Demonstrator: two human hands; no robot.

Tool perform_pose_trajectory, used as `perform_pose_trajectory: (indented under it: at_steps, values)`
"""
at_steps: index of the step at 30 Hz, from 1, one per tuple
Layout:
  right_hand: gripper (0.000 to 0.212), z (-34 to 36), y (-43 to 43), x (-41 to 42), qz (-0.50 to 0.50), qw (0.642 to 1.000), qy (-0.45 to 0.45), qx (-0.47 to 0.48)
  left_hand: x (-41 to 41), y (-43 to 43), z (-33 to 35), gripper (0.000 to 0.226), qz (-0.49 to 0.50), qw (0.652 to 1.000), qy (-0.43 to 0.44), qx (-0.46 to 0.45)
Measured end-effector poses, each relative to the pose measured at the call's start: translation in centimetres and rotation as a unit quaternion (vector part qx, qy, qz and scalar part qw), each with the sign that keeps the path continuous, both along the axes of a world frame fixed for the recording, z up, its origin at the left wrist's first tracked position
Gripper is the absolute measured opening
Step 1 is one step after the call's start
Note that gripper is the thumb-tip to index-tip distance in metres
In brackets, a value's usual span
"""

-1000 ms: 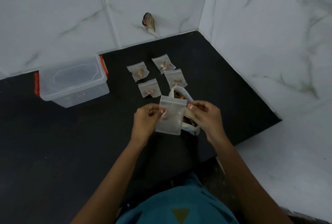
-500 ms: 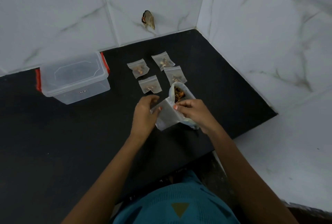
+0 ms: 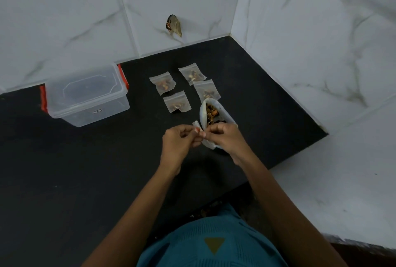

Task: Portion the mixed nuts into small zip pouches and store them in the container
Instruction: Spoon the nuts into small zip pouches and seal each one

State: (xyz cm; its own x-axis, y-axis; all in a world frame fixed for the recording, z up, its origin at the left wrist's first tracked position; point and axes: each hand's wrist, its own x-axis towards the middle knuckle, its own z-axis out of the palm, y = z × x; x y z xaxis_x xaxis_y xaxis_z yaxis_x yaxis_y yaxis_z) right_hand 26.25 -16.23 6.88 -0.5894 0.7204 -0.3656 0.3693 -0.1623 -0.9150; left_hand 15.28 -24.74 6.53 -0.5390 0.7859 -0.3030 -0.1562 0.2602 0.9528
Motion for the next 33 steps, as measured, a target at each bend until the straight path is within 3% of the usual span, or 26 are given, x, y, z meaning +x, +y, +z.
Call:
perform_pose_trajectory:
  at_steps: [5,11,20,26,30,33]
  values:
    - [0.005,0.1,-0.1,-0.1,-0.014,1.0,0.007,0.002,0.1,0.3,0.4,0.008,0.017,1.0,0.017,-0.01]
    - [0.008,-0.4,-0.7,-0.9,-0.004,0.979,-0.05,0.197,0.8,0.7,0.5,0.009,0.045,0.998,-0.029,-0.041]
    - [0.008,-0.1,0.6,-0.2,-0.025,0.946,-0.126,0.298,-0.6,0.4,0.9,0.02,0.006,0.987,0.133,-0.084]
    - [0.011,0.4,0.6,-0.5,0.016,0.906,-0.149,0.395,-0.3,0.8,1.5,0.011,-0.026,0.95,0.302,-0.08]
    - [0.007,0.3,0.4,-0.3,0.043,0.907,-0.127,0.399,-0.7,1.0,1.3,0.02,-0.032,0.956,0.29,-0.032]
    - [0.016,0.3,0.4,-0.2,0.043,0.92,-0.102,0.376,-0.7,1.2,0.8,0.021,-0.065,0.96,0.272,0.007]
